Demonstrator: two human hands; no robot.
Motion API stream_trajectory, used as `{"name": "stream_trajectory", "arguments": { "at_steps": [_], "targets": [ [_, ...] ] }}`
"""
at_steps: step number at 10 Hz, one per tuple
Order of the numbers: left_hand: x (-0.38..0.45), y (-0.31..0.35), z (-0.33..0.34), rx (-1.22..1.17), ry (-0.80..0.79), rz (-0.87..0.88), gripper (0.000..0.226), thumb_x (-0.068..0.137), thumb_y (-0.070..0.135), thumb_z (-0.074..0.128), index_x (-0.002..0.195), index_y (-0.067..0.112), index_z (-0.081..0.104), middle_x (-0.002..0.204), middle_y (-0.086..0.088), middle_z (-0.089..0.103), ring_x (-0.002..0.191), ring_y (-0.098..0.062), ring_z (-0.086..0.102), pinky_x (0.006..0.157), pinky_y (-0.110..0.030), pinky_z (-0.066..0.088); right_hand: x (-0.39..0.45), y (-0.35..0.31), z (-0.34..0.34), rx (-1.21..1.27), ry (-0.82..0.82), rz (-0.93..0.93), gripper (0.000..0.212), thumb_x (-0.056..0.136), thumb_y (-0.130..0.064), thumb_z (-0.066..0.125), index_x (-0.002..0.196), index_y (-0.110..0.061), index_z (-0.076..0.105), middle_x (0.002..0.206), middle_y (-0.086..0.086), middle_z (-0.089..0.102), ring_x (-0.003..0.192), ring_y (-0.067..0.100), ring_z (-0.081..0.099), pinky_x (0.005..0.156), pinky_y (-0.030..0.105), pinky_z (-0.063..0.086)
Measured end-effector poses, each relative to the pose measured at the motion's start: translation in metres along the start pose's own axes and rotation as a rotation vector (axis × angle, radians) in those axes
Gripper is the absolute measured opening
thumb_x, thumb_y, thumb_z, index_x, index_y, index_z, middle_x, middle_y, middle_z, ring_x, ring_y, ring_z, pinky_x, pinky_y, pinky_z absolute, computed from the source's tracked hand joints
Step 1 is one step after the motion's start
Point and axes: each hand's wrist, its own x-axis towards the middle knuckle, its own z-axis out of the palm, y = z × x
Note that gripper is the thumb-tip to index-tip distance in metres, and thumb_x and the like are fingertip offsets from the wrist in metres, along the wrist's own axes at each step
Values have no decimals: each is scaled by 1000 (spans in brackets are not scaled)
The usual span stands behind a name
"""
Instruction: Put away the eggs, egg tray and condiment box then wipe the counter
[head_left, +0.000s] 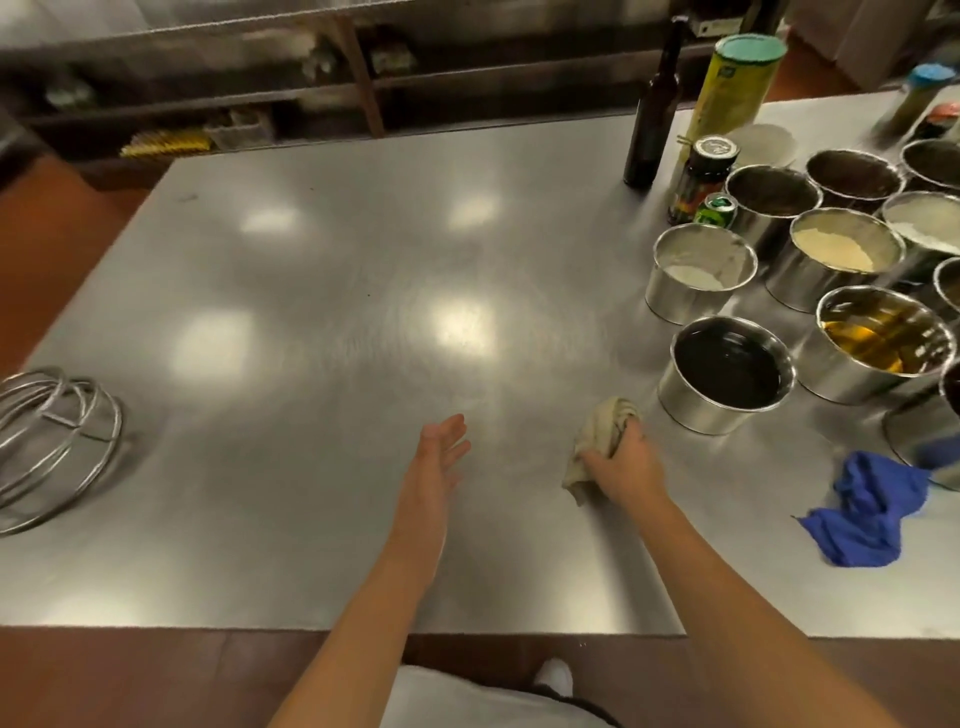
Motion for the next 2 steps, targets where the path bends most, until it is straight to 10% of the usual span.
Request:
{"name": "stream_trajectory", "arguments": {
  "at_steps": [2],
  "targets": [
    [2, 3, -18, -61, 89, -6, 44, 106, 42, 19, 128, 25, 54, 139, 3, 55, 122, -11, 55, 104, -28, 40, -4, -12, 1, -96, 71, -29, 68, 86, -43, 66, 139, -10, 40, 133, 17, 53, 119, 38, 52, 91, 44, 45]
  ]
}}
